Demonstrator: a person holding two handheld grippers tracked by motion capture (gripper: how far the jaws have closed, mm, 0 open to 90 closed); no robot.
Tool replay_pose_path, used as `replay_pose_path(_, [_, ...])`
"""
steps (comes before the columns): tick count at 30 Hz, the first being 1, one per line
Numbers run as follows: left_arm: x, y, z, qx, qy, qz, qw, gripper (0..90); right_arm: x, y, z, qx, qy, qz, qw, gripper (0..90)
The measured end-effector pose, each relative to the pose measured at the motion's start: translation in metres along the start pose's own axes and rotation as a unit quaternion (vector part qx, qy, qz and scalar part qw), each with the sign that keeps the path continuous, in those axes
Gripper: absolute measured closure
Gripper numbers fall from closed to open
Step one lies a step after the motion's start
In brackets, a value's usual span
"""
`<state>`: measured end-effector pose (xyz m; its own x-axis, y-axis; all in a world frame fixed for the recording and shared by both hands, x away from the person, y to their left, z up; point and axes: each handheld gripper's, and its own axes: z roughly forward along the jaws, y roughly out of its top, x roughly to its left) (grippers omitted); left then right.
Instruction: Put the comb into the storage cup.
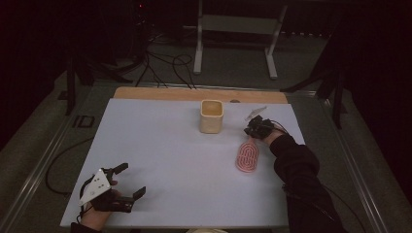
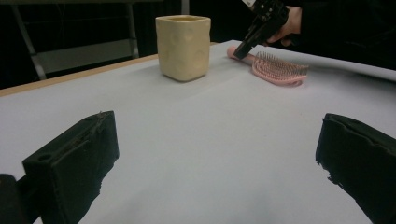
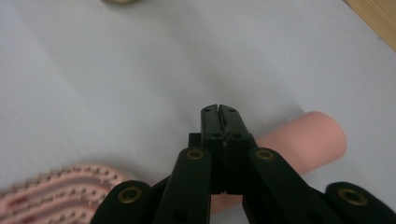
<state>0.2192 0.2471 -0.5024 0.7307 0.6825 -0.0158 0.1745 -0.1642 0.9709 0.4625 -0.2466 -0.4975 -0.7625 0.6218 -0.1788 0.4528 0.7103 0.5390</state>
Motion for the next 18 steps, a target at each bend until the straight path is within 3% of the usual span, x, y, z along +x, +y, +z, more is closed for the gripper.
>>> replay_pose_path(9, [0.0,0.0,0.001,0.002,-0.001,0.0,1.0,0.2,-0.005,-0.018,-0.01,0.021,-0.004,-0.005,0.9998,90.0])
replay_pose_path(18, [0.0,0.0,0.002,0.002,-0.002,0.0,1.0,0.2,-0.006,-0.036,-0.024,0.042,-0.005,0.007,0.9991,90.0])
